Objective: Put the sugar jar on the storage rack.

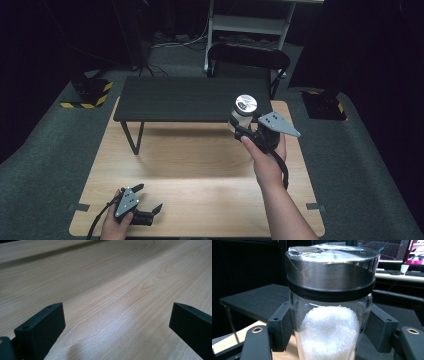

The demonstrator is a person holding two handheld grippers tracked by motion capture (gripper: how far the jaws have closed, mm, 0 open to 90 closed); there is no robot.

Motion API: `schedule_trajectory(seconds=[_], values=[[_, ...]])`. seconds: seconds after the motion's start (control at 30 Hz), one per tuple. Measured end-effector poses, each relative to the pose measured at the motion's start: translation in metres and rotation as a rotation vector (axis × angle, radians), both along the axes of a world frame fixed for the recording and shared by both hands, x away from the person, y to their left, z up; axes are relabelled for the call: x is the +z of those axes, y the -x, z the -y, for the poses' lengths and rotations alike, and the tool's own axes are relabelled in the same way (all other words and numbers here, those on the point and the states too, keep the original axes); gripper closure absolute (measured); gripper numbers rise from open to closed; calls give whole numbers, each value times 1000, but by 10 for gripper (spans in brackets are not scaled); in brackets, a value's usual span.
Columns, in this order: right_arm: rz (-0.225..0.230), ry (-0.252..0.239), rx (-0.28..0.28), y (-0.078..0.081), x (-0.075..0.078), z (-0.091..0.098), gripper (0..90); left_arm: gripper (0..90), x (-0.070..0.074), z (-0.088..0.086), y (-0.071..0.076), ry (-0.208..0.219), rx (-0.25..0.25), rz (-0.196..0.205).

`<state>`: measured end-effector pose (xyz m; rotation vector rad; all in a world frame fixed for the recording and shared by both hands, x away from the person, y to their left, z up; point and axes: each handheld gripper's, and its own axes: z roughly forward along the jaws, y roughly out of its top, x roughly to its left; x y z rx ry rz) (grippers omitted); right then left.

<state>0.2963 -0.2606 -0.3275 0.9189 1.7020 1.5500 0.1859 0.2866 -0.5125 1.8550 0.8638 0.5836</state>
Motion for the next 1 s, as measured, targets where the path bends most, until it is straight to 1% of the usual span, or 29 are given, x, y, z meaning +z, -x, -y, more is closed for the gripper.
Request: schedule_trajectory(seconds=[0.17, 0.23, 0.4, 0.57, 0.6, 0.7, 0.83, 0.93, 1.0], values=[[5, 11, -10, -12, 9, -8, 315, 4, 0, 0, 0, 0, -4, 0], [0, 12, -13, -19, 12, -12, 315, 4, 0, -1, 0, 0, -4, 0], [1, 21, -22, -29, 16, -18, 315, 5, 0, -1, 0, -2, -7, 1], [-2, 19, -31, -38, 19, -24, 315, 5, 0, -1, 0, 3, -9, -1], [-1, 23, -33, -41, 20, -27, 315, 5, 0, -1, 0, 4, -10, -1], [-2, 31, -36, -46, 22, -30, 315, 4, 0, -2, 0, 5, -11, -1], [-5, 29, -38, -53, 23, -35, 315, 5, 0, -2, 0, 3, -14, 1], [-10, 46, -48, -61, 23, -40, 315, 4, 0, -2, 0, 3, -16, 2], [-9, 47, -53, -64, 22, -42, 315, 4, 0, -2, 0, 3, -16, 1]])
